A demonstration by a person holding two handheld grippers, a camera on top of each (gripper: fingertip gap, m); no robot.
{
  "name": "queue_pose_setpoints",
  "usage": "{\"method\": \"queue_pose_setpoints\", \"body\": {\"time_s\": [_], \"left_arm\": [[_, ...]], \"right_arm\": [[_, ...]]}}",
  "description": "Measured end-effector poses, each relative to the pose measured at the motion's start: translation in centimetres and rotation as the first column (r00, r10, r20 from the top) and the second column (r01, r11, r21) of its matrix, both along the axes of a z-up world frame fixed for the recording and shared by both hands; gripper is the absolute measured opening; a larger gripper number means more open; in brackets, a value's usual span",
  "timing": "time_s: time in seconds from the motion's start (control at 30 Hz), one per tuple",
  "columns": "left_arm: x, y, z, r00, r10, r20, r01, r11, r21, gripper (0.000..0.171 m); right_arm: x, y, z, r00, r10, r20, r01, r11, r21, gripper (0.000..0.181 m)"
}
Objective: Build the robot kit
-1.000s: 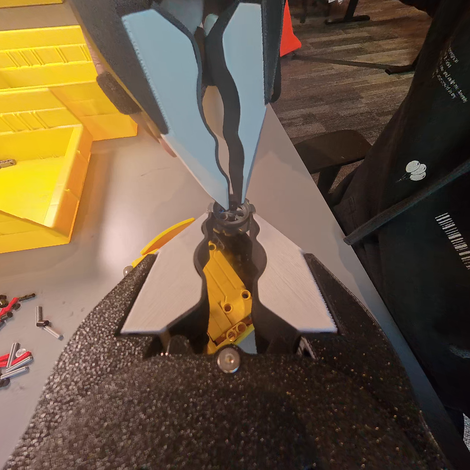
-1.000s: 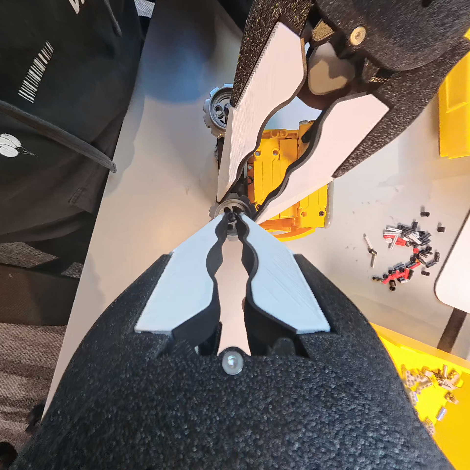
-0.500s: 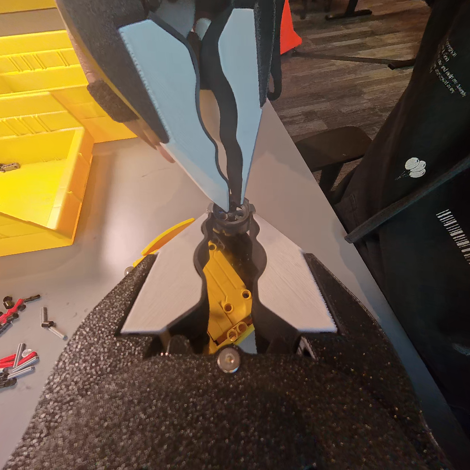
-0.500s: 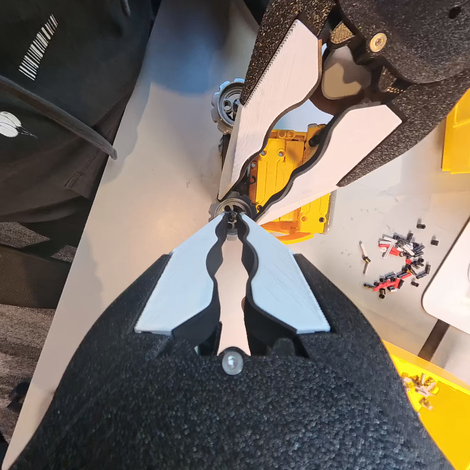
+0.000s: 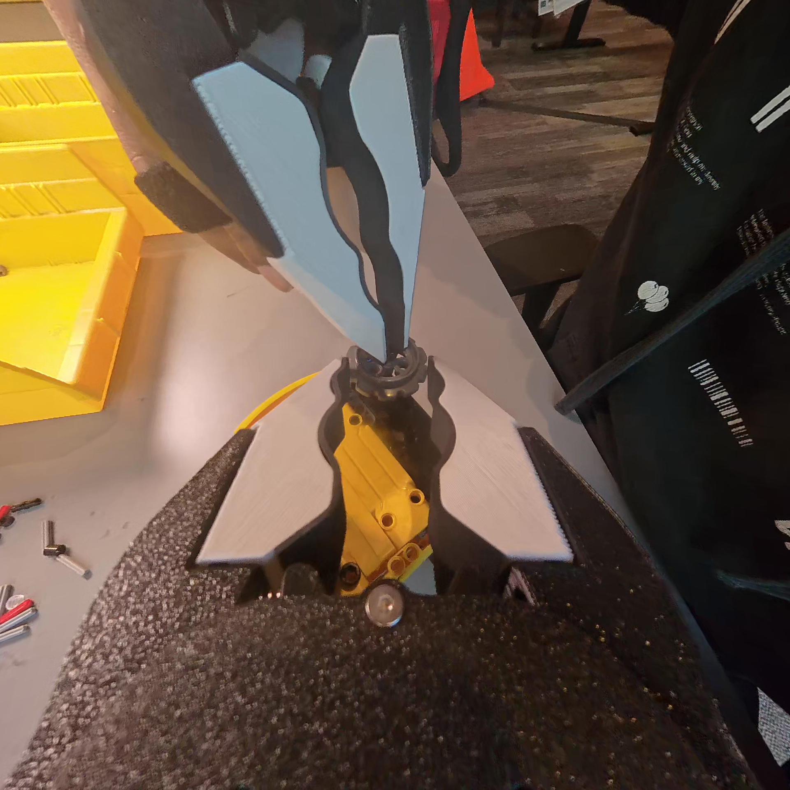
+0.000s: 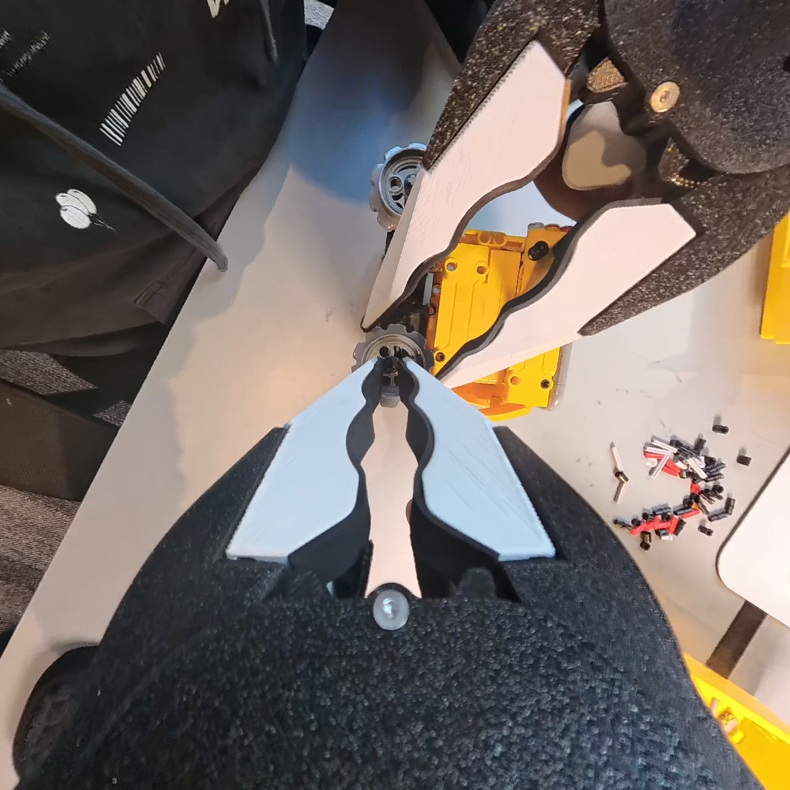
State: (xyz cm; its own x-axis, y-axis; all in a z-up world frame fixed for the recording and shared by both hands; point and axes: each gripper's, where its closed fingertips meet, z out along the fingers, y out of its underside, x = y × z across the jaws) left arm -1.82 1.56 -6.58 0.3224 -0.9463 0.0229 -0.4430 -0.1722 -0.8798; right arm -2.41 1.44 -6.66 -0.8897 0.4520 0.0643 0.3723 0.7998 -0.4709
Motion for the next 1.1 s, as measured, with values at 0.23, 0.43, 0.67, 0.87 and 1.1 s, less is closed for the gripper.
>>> {"method": "queue_pose_setpoints", "body": {"time_s": [0.23,0.43,0.67,0.87,1.1], "left_arm": [[0.0,0.1,-0.1,1.000,0.001,-0.001,-0.001,1.000,0.008,0.033],[-0.1,0.3,-0.1,1.000,0.005,-0.006,-0.005,1.000,0.017,0.032],[0.1,0.3,-0.2,1.000,0.003,-0.017,-0.003,1.000,0.027,0.032],[-0.1,0.4,-0.1,1.000,0.017,-0.020,-0.017,1.000,0.023,0.039],[0.0,0.4,-0.4,0.999,0.015,-0.046,-0.014,1.000,0.022,0.039]], "right_arm": [[-0.1,0.1,-0.1,0.999,0.040,0.024,-0.039,0.998,-0.051,0.007],[-0.3,0.6,0.3,1.000,-0.019,-0.003,0.018,0.984,-0.178,0.007],[-0.4,0.2,0.9,0.992,-0.090,-0.089,0.060,0.953,-0.297,0.007],[-0.4,0.2,0.4,0.985,-0.136,-0.108,0.090,0.931,-0.353,0.007],[-0.2,0.1,0.3,0.982,-0.146,-0.123,0.089,0.919,-0.384,0.007]]}}
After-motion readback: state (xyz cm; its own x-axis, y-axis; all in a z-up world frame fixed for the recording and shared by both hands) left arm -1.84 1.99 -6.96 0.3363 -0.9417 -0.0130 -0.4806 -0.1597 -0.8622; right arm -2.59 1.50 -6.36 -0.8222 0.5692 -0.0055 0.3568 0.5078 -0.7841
